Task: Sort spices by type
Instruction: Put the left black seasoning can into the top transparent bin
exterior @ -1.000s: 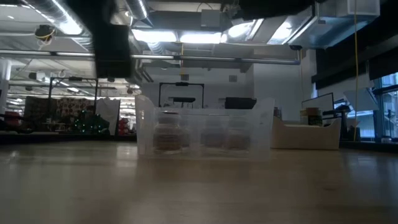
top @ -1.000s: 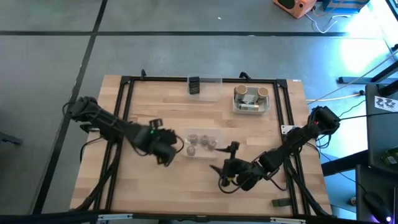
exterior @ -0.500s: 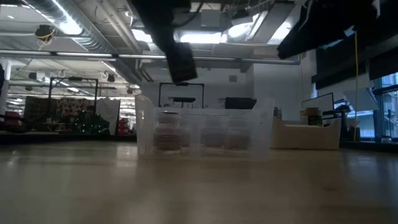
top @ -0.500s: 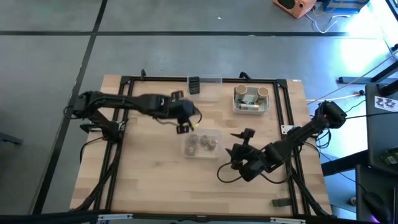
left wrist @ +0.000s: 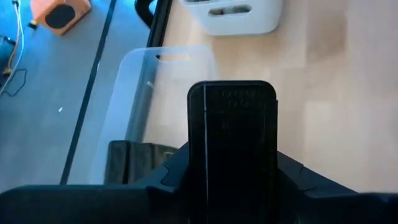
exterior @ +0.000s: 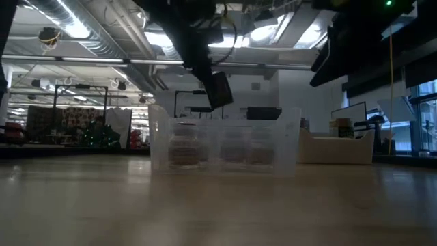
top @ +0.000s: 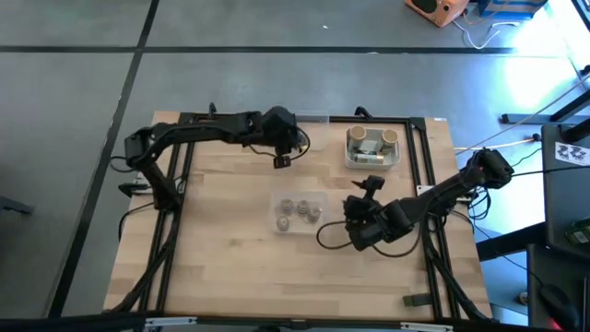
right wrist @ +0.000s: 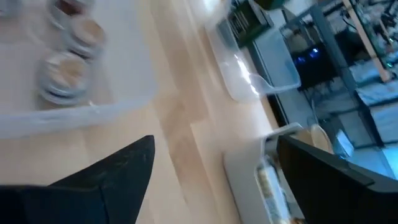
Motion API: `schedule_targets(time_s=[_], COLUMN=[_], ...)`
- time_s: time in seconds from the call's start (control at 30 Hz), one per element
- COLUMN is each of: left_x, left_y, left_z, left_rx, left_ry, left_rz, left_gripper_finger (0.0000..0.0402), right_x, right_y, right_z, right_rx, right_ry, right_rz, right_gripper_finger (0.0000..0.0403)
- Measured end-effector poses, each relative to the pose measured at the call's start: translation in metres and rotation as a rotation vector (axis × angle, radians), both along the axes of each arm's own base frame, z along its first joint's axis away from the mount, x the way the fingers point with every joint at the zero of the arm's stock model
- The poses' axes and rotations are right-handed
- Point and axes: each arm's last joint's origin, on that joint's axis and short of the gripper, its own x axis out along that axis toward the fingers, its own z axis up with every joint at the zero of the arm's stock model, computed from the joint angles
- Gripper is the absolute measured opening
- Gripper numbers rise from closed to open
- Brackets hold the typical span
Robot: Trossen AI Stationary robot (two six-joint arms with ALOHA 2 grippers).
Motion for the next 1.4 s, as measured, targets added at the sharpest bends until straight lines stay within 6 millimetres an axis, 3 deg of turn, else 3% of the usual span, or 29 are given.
schedule_targets(time_s=[0.27,0.5,0.87,1.4], left_x=[0.011,0.013,0.013,0.022], left_y=[0.049,0.08,0.098,0.108], left_z=[0.005,-0.016,-0.045,-0.087], left_rx=[-0.003,-0.079,-0.142,-0.209], left_ry=[0.103,0.159,0.219,0.289], left_rz=[0.048,0.006,-0.01,-0.01], left_gripper_finger=[0.0129,0.0129,0.0129,0.0129], right_x=[-0.001,0.0,0.001,0.003], right_y=[-0.02,-0.032,-0.034,-0.033], right_z=[0.0,0.0,0.001,0.001], right_rx=[-0.061,-0.104,-0.114,-0.096], right_ry=[0.043,0.051,0.037,0.003], right_rz=[-0.095,-0.142,-0.153,-0.166], right_gripper_finger=[0.0335,0.0335,0.0335,0.0335])
